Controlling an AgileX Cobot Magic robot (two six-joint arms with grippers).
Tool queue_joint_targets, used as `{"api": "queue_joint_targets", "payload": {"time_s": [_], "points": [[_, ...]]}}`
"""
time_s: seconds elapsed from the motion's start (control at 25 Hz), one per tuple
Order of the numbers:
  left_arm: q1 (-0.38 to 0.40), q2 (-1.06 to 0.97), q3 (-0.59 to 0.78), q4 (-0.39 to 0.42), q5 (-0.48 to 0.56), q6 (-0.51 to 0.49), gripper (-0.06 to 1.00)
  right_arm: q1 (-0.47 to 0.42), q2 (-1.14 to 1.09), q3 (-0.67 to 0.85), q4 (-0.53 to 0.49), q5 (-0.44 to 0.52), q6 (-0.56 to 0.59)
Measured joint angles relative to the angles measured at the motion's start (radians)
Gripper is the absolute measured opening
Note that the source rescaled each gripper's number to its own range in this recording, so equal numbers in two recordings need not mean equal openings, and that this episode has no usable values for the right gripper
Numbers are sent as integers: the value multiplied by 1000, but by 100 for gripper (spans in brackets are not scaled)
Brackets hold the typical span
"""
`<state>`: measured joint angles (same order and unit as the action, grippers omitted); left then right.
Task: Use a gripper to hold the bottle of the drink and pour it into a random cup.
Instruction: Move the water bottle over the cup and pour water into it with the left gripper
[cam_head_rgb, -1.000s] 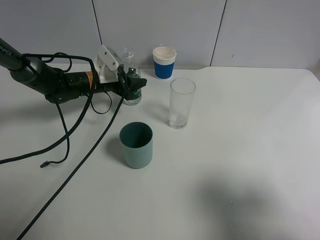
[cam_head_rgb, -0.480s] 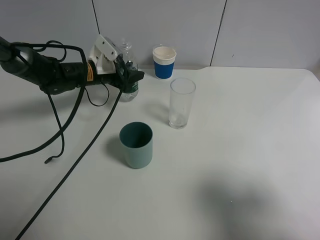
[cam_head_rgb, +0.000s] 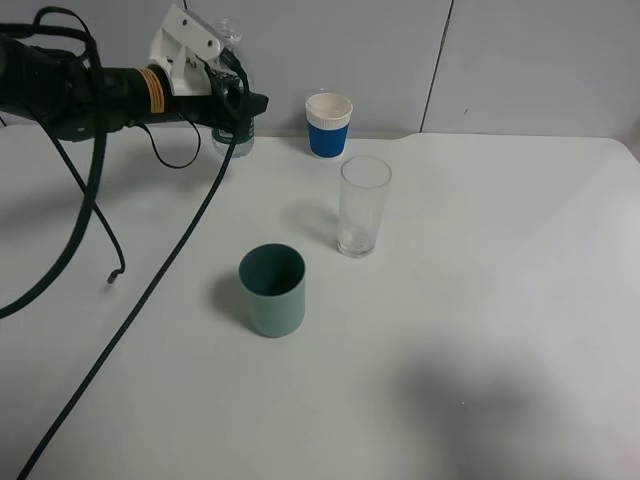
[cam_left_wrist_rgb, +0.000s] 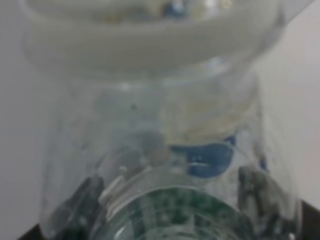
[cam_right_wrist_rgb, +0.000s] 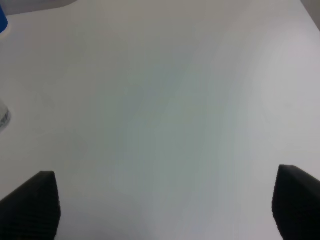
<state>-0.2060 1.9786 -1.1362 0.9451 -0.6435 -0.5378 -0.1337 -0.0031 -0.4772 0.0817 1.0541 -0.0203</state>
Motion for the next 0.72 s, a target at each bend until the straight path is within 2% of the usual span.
{"api": "queue_joint_targets", "payload": {"time_s": [0.28,0.48,0.64,0.72], "points": [[-63,-127,0,-10,185,8,3,0,0,0,0,0,0],[-129,-157,0,-97,281,35,3,0,0,0,0,0,0],[-192,-164,0,-203,398,172,3,0,0,0,0,0,0],[-218,-168,0,-281,452,295,3,0,0,0,0,0,0]]}}
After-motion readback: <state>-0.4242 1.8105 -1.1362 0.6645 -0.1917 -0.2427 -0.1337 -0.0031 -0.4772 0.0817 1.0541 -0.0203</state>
